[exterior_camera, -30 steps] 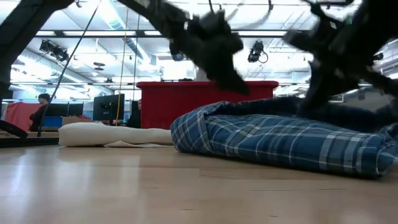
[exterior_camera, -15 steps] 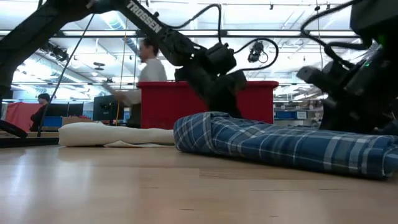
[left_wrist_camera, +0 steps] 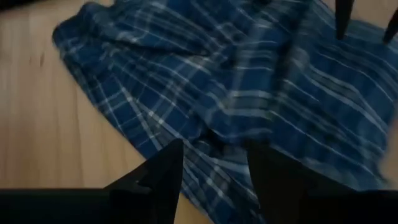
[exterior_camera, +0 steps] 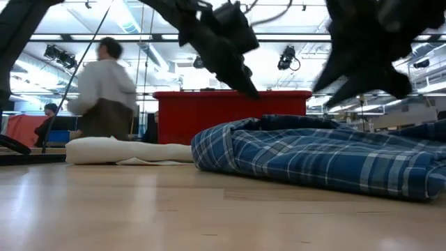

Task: Fold laundry
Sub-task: Fold the blue pants

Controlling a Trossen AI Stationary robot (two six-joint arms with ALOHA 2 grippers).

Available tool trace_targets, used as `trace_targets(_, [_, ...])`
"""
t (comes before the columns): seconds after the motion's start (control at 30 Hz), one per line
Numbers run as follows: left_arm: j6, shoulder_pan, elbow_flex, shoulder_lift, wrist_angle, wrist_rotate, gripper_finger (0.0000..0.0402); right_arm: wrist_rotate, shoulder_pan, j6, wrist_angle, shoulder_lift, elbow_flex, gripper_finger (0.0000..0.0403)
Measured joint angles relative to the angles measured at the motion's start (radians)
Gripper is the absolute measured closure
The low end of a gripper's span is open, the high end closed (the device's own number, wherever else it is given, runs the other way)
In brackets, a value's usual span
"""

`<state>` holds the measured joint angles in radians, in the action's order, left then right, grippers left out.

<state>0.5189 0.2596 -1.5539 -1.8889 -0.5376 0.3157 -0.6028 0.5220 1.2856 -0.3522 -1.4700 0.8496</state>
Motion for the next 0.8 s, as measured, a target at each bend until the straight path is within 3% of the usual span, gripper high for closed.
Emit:
trace_targets(0.07, [0.058,-0.017,0.000,0.024,-0.086,0.001,0.0218,0.013,-0.003,-0.120,0.008,-0.006,0.049,0.0244])
trace_targets(0.2, [0.079,-0.051,0.000,0.047,-0.220,0.005,0.0225,0.038,-0.015,-0.186,-0.012,-0.053,0.140,0.0245])
trace_targets(0.57, [0.091,-0.137,0.239,0.045,-0.185,-0.005,0.0230,0.025,0.011,-0.039,-0.126,-0.357,0.397,0.0249])
trace_targets(0.8, [0.104,-0.206,0.276,0.072,-0.194,-0.066,0.0230,0.033,0.050,0.014,-0.212,-0.506,0.550,0.0249])
